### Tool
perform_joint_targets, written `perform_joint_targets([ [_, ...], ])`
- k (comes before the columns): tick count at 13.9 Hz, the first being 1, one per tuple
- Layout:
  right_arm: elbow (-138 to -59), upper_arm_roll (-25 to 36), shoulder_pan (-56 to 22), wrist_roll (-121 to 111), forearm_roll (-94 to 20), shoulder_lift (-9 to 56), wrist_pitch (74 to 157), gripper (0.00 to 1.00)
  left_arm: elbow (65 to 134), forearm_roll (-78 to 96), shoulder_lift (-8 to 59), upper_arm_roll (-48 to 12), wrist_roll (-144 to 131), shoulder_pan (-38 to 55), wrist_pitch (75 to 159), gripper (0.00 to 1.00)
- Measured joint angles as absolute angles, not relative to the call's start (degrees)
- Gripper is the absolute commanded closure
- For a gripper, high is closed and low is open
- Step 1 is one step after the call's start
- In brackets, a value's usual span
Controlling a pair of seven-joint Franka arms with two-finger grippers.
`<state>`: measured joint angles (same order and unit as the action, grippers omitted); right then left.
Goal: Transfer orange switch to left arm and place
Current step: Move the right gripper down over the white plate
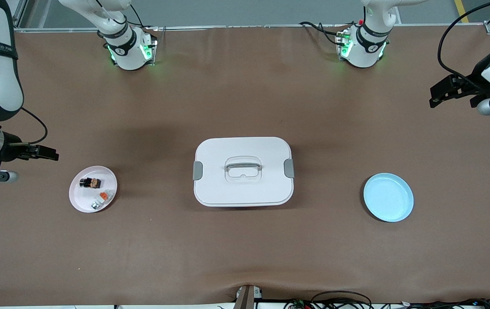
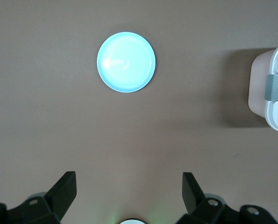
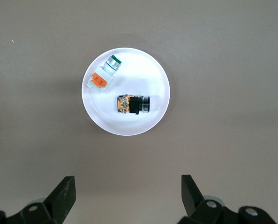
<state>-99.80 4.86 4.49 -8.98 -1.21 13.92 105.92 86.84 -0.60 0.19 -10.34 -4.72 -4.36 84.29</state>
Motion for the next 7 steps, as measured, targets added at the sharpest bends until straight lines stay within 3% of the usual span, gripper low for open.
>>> perform_joint_targets([
  [3, -100.4, 4.7, 4.5, -9.6, -1.2, 16.4, 108.2, 0.00, 88.3, -0.6, 0.3, -10.4, -4.7, -4.3, 85.8, 0.00],
  [7, -102.1, 4.7, 4.5, -10.4, -1.2, 20.3, 117.8, 0.00, 89.1, -0.6, 0.4, -10.5, -4.7, -4.1, 86.7, 0.00],
])
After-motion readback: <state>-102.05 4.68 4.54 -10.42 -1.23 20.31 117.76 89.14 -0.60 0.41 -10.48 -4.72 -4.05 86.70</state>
